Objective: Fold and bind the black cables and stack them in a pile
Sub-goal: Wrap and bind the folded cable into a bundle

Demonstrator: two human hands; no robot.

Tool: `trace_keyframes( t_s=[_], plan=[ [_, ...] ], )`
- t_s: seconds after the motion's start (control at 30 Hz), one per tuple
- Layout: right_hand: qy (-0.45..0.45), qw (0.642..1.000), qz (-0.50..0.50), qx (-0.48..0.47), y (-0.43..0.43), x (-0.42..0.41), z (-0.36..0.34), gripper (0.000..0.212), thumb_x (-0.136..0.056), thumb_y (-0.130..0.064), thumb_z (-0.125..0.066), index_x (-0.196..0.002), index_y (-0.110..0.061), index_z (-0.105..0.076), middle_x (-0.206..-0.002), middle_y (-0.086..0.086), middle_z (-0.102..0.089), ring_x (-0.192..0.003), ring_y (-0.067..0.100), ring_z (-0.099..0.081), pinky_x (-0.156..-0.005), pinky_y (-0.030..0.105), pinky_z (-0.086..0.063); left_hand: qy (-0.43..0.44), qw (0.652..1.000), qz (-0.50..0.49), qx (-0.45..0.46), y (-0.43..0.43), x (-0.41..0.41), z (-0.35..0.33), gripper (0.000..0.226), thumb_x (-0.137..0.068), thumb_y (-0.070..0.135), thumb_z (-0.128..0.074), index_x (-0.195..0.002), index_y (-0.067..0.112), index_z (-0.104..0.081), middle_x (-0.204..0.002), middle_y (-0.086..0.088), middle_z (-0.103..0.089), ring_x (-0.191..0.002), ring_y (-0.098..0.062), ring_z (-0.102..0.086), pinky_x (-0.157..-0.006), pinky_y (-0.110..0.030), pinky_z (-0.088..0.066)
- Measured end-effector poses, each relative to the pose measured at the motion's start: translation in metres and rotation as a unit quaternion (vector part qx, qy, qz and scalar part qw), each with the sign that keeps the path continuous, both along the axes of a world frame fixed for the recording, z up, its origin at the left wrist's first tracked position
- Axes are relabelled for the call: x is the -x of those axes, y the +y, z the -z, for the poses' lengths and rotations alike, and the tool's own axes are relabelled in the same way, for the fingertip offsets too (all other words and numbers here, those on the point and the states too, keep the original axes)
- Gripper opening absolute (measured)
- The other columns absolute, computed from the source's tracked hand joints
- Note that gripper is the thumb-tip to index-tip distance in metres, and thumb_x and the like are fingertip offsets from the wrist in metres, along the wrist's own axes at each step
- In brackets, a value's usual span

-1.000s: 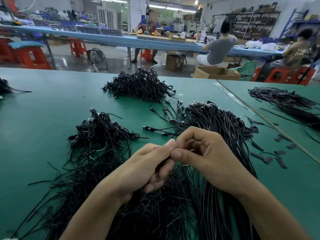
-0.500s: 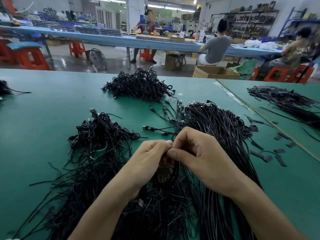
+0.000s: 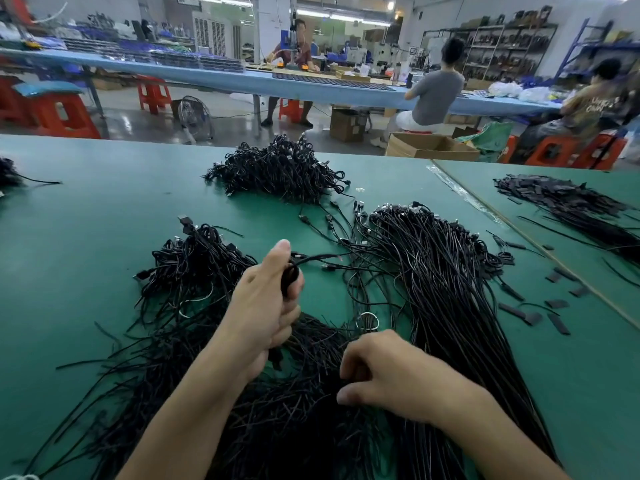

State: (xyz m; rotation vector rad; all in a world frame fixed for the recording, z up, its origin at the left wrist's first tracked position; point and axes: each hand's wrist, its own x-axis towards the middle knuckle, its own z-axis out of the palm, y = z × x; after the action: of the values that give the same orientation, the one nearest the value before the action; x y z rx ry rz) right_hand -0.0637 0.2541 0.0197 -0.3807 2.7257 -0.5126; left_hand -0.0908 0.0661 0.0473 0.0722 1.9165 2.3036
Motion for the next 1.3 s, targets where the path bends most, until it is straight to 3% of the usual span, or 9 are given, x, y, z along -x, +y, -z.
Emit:
trace_keyframes(
  t_s=[0.27,0.47,0.53,0.63,0.77,0.87,1.03,1.13,1.3],
  plan=[
    [0.052,0.997,-0.041,-0.042,-0.009,-0.008,0.01,0.011,-0.095,-0.034,-0.061,-0.095,-0.024,-0.066,-0.099,-0.012,-0.055,-0.098,0.014,-0.058,-0.086,0.032,-0.05,0.04,0.998,-0.057,-0.004,0.0,-0.001,0.0,0.052,-0.093,0.047,-0.056,-0.052,0.016,-0.059,-0.045,0.002,-0.027,-0.036,-0.01,-0.015,-0.038,-0.023,-0.011],
    [0.133,0.985,0.037,0.106,0.012,-0.006,-0.013,0.008,-0.093,-0.036,-0.066,-0.09,-0.028,-0.066,-0.082,-0.015,-0.065,-0.079,-0.001,-0.061,-0.075,0.02,-0.052,0.034,0.996,-0.083,-0.011,0.006,-0.003,-0.002,0.067,-0.101,0.054,-0.038,-0.042,0.022,-0.05,-0.04,0.007,-0.031,-0.031,-0.007,-0.02,-0.033,-0.017,-0.014],
    [0.173,0.956,0.085,0.219,0.014,-0.003,-0.023,0.005,-0.091,-0.031,-0.069,-0.094,-0.032,-0.066,-0.079,-0.015,-0.067,-0.076,0.001,-0.064,-0.07,0.019,-0.053,0.027,0.997,-0.068,0.006,0.009,-0.006,-0.002,0.072,-0.101,0.057,-0.031,-0.042,0.021,-0.05,-0.038,0.007,-0.032,-0.03,-0.008,-0.019,-0.035,-0.016,-0.014],
    [0.191,0.905,0.113,0.362,0.007,-0.001,-0.035,0.024,-0.092,-0.02,-0.068,-0.111,-0.033,-0.064,-0.079,-0.009,-0.068,-0.07,0.01,-0.067,-0.07,0.025,-0.057,0.033,0.999,-0.026,0.028,0.01,-0.009,-0.003,0.068,-0.102,0.046,-0.035,-0.043,0.017,-0.054,-0.041,0.002,-0.033,-0.03,-0.009,-0.02,-0.036,-0.016,-0.015],
    [0.261,0.81,0.121,0.511,-0.014,0.0,-0.048,0.01,-0.09,-0.007,-0.069,-0.096,-0.016,-0.068,-0.08,0.003,-0.071,-0.07,0.015,-0.071,-0.063,0.017,-0.052,0.058,0.995,0.063,0.041,0.011,-0.015,-0.007,0.057,-0.098,0.034,-0.044,-0.045,0.015,-0.057,-0.041,-0.002,-0.034,-0.029,-0.011,-0.021,-0.036,-0.013,-0.018],
    [0.311,0.761,0.132,0.553,-0.025,-0.001,-0.054,0.009,-0.088,-0.007,-0.072,-0.09,-0.015,-0.068,-0.082,0.006,-0.073,-0.074,0.02,-0.072,-0.067,0.022,-0.056,0.066,0.993,0.093,0.041,0.012,-0.018,-0.012,0.045,-0.085,0.034,-0.047,-0.045,0.016,-0.059,-0.039,0.004,-0.041,-0.03,-0.007,-0.024,-0.033,-0.015,-0.022],
    [0.297,0.775,0.092,0.551,-0.042,-0.007,-0.046,0.013,-0.082,-0.013,-0.078,-0.089,-0.024,-0.074,-0.091,-0.001,-0.074,-0.088,0.021,-0.071,-0.076,0.04,-0.057,0.094,0.991,0.095,-0.011,0.012,-0.019,-0.012,0.035,-0.082,0.035,-0.04,-0.057,0.025,-0.062,-0.041,0.009,-0.039,-0.032,-0.003,-0.03,-0.035,-0.017,-0.024],
    [0.311,0.793,0.108,0.512,-0.043,-0.007,-0.045,0.012,-0.074,-0.03,-0.079,-0.081,-0.039,-0.077,-0.098,-0.012,-0.07,-0.099,0.014,-0.065,-0.077,0.024,-0.045,0.073,0.987,0.106,-0.093,0.012,-0.016,-0.009,0.034,-0.085,0.033,-0.041,-0.093,0.012,-0.067,-0.043,0.008,-0.036,-0.028,-0.004,-0.027,-0.03,-0.015,-0.024],
    [0.351,0.847,0.09,0.389,-0.041,-0.007,-0.041,0.034,-0.075,-0.011,-0.083,-0.088,-0.041,-0.075,-0.103,-0.009,-0.059,-0.103,0.012,-0.055,-0.087,0.014,-0.041,0.049,0.994,0.072,-0.064,0.014,-0.012,-0.004,0.04,-0.102,0.041,-0.04,-0.094,0.021,-0.074,-0.044,0.003,-0.034,-0.031,-0.008,-0.025,-0.035,-0.015,-0.023]
  ],
)
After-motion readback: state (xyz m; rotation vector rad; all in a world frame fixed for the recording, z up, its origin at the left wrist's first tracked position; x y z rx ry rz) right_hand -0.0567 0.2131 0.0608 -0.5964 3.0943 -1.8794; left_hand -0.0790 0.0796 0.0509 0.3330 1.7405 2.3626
